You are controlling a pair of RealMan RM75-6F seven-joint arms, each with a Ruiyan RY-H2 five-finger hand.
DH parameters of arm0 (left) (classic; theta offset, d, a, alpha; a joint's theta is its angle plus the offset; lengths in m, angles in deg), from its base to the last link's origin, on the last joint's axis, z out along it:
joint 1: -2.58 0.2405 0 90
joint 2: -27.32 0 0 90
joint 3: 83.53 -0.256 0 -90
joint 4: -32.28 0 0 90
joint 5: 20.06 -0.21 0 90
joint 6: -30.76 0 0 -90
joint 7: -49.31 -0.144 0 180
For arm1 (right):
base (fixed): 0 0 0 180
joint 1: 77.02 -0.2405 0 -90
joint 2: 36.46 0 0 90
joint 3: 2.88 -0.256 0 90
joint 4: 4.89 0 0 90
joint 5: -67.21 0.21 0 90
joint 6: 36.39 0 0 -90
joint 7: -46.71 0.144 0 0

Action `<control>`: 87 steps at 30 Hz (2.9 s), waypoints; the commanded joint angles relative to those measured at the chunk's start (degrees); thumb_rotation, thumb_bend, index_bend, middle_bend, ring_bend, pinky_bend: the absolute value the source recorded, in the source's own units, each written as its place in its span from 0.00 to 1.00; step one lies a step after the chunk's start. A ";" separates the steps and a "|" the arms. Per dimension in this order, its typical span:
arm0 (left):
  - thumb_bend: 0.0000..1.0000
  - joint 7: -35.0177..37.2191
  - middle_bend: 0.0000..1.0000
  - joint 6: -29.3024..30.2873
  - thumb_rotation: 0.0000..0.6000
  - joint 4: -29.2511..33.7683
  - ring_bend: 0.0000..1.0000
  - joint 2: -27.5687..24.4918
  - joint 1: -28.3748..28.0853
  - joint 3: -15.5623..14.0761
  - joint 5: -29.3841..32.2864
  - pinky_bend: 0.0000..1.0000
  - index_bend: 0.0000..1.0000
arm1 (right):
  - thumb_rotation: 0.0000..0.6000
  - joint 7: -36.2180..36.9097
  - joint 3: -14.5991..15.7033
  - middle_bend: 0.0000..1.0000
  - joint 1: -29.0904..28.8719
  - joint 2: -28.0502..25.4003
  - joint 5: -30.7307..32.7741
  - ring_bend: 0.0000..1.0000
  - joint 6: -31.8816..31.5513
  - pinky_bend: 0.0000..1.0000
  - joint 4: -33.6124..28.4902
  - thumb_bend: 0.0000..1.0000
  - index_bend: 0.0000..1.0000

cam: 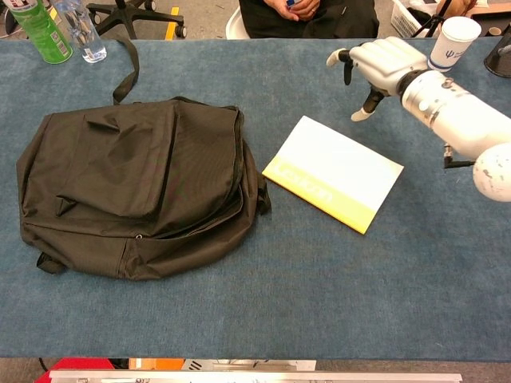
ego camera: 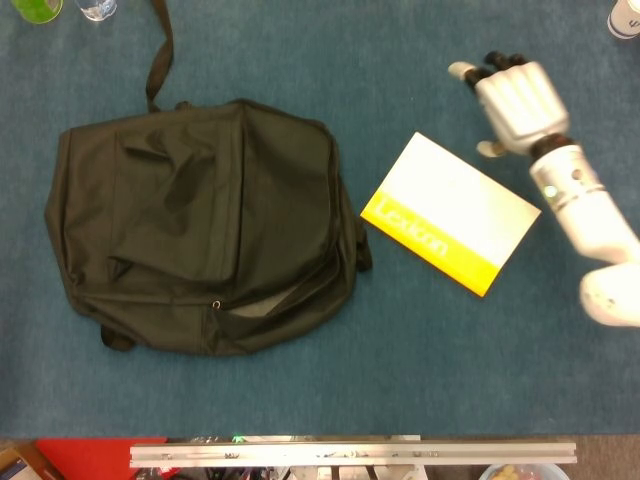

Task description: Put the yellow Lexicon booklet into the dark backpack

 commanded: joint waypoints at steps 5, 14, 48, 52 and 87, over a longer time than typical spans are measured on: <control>0.22 -1.56 0.22 -0.31 1.00 0.91 0.12 0.19 -0.54 -0.04 -0.93 0.17 0.15 | 1.00 5.27 1.94 0.42 3.49 -7.87 -5.67 0.19 -1.80 0.27 -12.89 0.05 0.20; 0.22 -0.89 0.22 0.71 1.00 0.79 0.12 0.07 0.13 -0.42 -1.34 0.17 0.15 | 1.00 1.95 7.48 0.41 5.11 -6.09 -14.51 0.19 -3.99 0.27 -19.01 0.05 0.20; 0.22 2.93 0.22 0.74 1.00 -3.54 0.12 1.08 0.32 -1.02 -2.04 0.17 0.15 | 1.00 -10.84 13.62 0.21 15.36 7.28 -22.25 0.13 -12.72 0.27 -12.36 0.00 0.09; 0.22 3.10 0.22 0.77 1.00 -3.65 0.12 1.11 0.32 -1.04 -2.05 0.17 0.15 | 1.00 -10.76 13.52 0.21 15.98 6.98 -22.32 0.13 -12.79 0.27 -11.66 0.00 0.09; 0.22 2.34 0.22 1.20 1.00 -2.46 0.12 1.07 0.72 -1.54 -2.47 0.17 0.15 | 1.00 -2.16 10.50 0.22 17.69 -3.74 -20.70 0.13 -10.42 0.27 -14.18 0.00 0.09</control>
